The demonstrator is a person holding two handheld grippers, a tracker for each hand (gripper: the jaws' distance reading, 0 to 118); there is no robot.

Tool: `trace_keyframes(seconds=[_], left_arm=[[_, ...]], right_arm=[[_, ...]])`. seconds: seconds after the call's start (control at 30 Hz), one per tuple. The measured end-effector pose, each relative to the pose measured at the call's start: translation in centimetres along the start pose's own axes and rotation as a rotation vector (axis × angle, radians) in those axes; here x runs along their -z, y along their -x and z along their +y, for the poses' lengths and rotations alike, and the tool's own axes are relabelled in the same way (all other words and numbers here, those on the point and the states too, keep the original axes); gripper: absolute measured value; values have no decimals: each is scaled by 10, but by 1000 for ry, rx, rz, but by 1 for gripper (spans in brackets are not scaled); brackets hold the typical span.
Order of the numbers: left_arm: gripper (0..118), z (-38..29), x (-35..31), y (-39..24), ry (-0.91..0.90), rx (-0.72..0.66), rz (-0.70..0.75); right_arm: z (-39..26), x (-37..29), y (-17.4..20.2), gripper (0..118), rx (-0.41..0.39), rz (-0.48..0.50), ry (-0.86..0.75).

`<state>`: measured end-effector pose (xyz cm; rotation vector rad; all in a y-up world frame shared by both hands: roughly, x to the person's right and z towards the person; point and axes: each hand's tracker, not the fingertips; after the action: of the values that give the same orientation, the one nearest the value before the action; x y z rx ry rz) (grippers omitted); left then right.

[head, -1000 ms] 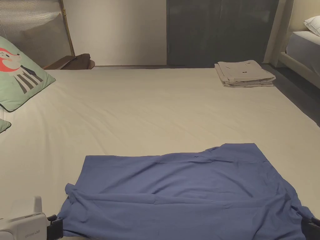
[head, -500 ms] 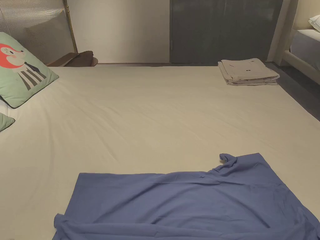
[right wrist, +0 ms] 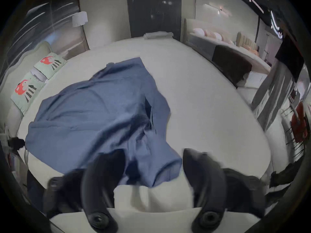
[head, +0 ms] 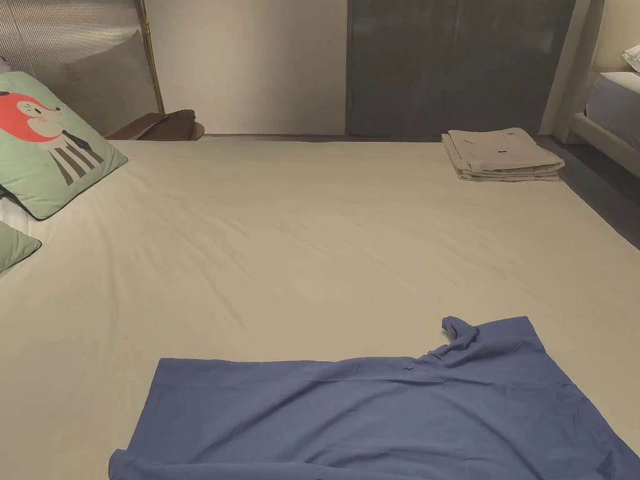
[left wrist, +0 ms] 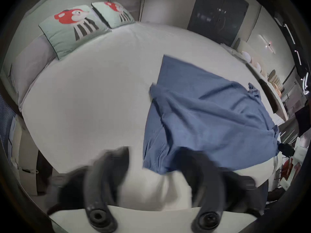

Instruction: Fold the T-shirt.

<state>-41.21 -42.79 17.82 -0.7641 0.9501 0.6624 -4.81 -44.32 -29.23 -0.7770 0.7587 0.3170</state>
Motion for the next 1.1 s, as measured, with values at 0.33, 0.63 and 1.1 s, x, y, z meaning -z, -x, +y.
trace_keyframes(seconds=[0.33,0.63,1.1], left_arm=[[105,50,-65,-58,-606,140,-38],[3,78,-58,-77,-689,119,-90],[34,202,90,-60,-184,107,-78]], right_arm=[[80,-72,53,79,-9,-45,-625],[96,-67,78,0,55,49,-675],[115,-19,84,0,61,72,-559]])
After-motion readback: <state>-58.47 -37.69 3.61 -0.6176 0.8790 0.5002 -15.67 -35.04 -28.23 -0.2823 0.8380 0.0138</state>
